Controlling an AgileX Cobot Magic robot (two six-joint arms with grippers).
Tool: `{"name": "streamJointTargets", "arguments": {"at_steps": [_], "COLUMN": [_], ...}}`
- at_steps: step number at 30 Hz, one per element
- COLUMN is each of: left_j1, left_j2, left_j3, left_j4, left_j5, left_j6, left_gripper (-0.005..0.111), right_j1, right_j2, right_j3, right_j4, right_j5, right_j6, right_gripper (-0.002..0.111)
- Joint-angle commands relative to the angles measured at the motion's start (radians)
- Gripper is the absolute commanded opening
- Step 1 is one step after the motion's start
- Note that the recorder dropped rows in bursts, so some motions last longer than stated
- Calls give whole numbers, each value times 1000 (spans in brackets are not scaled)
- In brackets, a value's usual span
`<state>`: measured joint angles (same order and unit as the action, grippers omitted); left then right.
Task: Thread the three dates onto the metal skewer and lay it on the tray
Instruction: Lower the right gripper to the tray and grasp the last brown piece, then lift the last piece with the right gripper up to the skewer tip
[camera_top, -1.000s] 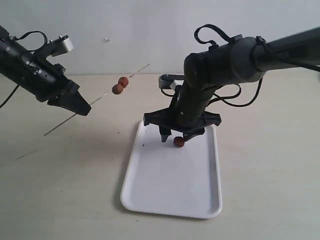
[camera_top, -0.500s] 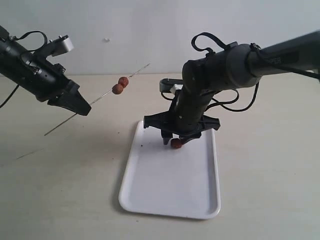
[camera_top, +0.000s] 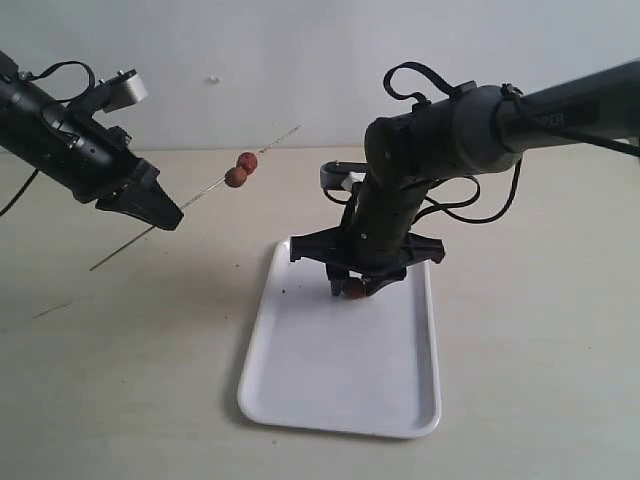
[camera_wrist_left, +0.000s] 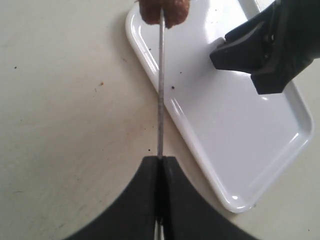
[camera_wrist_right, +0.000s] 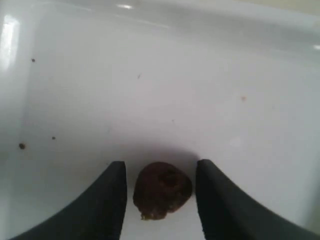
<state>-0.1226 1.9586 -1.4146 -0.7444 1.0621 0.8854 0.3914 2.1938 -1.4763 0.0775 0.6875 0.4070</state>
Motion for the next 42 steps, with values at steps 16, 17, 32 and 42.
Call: {"name": "streamJointTargets", "arguments": {"at_steps": [16,17,32,42], "left_j1": [3,3,-10,-227], "left_j2": [-12,-12,-10,18], "left_j3": [-7,-7,-7,-7], "left_j4": [-21,-21,-134,-206], "left_j5": [-5,-5,71,-10], "left_j6": [-1,-1,16,58], "left_gripper": [0,0,0,0], "right_j1": [-1,-1,-198,-286], "right_j2": [0,-3,-221,-234], "right_j3": [3,3,3,3], "right_j4": [-11,-25,-171,292], "right_j5": [-4,-9,-96,-341], "right_j6": [-18,-21,74,-181], "right_gripper": [12,12,12,12]}}
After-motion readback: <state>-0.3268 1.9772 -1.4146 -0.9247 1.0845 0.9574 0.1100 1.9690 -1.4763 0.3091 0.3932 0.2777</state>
